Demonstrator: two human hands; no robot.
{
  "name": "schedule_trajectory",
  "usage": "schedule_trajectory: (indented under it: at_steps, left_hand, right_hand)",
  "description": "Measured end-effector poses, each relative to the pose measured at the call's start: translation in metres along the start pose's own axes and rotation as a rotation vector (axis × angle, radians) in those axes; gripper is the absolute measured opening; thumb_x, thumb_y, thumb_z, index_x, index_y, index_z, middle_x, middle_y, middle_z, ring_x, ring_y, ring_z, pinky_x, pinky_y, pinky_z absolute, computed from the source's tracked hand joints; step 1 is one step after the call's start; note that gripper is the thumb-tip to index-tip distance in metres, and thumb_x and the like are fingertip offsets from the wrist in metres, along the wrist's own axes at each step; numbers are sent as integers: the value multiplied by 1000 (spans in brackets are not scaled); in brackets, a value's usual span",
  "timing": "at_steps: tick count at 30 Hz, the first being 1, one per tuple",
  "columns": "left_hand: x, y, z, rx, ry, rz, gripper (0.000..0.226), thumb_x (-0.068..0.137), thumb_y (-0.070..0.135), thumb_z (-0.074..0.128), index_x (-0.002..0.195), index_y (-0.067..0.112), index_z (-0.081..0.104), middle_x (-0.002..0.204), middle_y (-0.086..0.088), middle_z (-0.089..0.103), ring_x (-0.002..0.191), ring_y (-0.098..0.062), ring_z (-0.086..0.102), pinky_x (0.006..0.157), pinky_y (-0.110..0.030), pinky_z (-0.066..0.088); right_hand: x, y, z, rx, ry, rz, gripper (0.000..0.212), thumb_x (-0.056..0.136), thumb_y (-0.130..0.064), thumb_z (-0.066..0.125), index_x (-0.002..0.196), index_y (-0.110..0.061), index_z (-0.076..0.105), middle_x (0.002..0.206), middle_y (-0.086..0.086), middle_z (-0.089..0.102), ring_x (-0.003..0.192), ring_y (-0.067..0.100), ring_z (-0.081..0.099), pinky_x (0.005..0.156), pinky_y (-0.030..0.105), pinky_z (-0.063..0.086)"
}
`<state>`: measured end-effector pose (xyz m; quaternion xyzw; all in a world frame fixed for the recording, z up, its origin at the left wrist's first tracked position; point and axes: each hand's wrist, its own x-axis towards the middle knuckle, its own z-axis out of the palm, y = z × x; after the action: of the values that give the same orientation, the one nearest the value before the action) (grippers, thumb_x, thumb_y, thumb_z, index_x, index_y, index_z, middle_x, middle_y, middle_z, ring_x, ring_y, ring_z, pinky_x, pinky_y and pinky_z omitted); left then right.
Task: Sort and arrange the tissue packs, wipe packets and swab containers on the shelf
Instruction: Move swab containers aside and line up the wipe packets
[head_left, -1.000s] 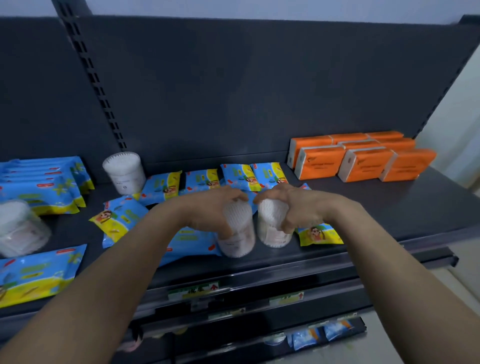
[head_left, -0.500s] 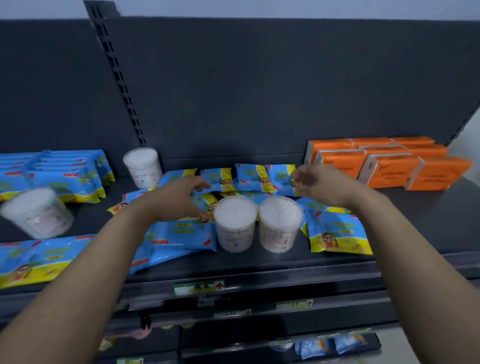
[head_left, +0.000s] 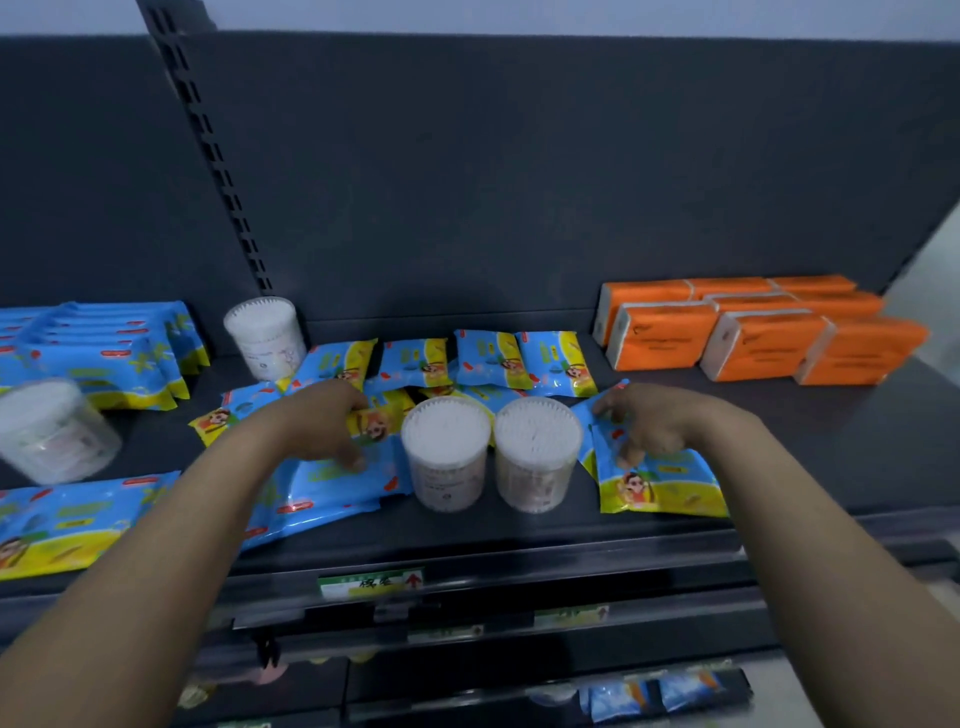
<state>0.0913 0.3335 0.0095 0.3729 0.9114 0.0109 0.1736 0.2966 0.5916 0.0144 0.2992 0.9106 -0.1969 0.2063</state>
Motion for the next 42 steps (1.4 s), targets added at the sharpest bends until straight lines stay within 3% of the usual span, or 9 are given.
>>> schedule_trajectory:
  at_steps: [7, 10, 14, 18, 22, 26, 31, 36, 42]
  left_hand:
    - [-29, 13, -29, -351, 453, -13, 25, 74, 9, 72, 89, 3, 53, 84, -11, 57, 74, -24, 51, 61, -33, 38]
    - [-38, 21, -37, -674, 594, -19, 28, 71, 1, 72, 83, 9, 49, 70, -4, 51, 60, -19, 48, 51, -28, 37]
    - [-48, 29, -41, -1120, 652, -7, 30, 67, -4, 76, 72, 18, 56, 66, 1, 58, 49, -4, 54, 47, -14, 44]
    - [-59, 31, -39, -1242, 689, -8, 29, 65, 0, 78, 61, 14, 53, 60, -3, 56, 57, -17, 51, 54, -25, 39]
    - [-79, 22, -43, -1344, 671, 56, 33, 70, 4, 76, 50, 21, 54, 55, 4, 58, 51, -12, 55, 49, -19, 43]
    - [-106, -9, -51, -1403, 622, 93, 15, 74, 2, 72, 75, 15, 63, 68, -3, 63, 58, -17, 61, 62, -30, 57]
    - [-150, -86, -56, -1415, 723, 74, 20, 79, -7, 62, 84, 11, 56, 68, -2, 61, 50, -14, 59, 56, -35, 56]
    - [-186, -194, -63, -1481, 886, -32, 20, 82, -5, 52, 79, 15, 54, 65, -2, 57, 51, -12, 55, 49, -27, 54]
    - [-196, -291, -60, -1606, 933, -122, 15, 87, 2, 51, 94, 15, 53, 79, 0, 64, 64, -11, 61, 52, -24, 54]
  right_hand:
    - [-1, -1, -7, -93, 17, -29, 38, 75, -18, 77, 109, -10, 61, 100, 3, 61, 96, 23, 55, 69, 26, 43]
    - [-8, -3, -21, -94, 156, -40, 44, 81, -16, 70, 121, -4, 56, 103, 7, 59, 91, 21, 53, 72, 25, 38]
    - [-23, -14, -43, -72, 496, -102, 23, 88, -12, 57, 109, -2, 56, 115, 20, 60, 105, 33, 56, 70, 28, 35]
    - [-36, -32, -60, 5, 835, -229, 20, 90, -14, 53, 105, -1, 50, 111, 30, 59, 106, 46, 52, 79, 41, 41]
    - [-49, -68, -65, 121, 893, -327, 27, 93, -20, 48, 115, -3, 44, 106, 29, 58, 102, 46, 50, 79, 42, 40]
    - [-57, -125, -55, 267, 943, -476, 25, 93, -22, 49, 113, -7, 45, 92, 14, 54, 89, 33, 49, 68, 31, 32]
    - [-52, -224, -29, 712, 880, -530, 14, 88, -25, 57, 93, -15, 49, 91, 3, 55, 85, 23, 57, 71, 31, 46]
    - [-33, -328, 1, 1186, 516, -417, 18, 87, -22, 65, 93, -14, 49, 94, 11, 59, 86, 28, 66, 78, 50, 55]
    - [-19, -426, 24, 1412, 143, -371, 14, 86, -12, 66, 83, -3, 56, 79, 12, 65, 51, 14, 66, 49, 31, 58]
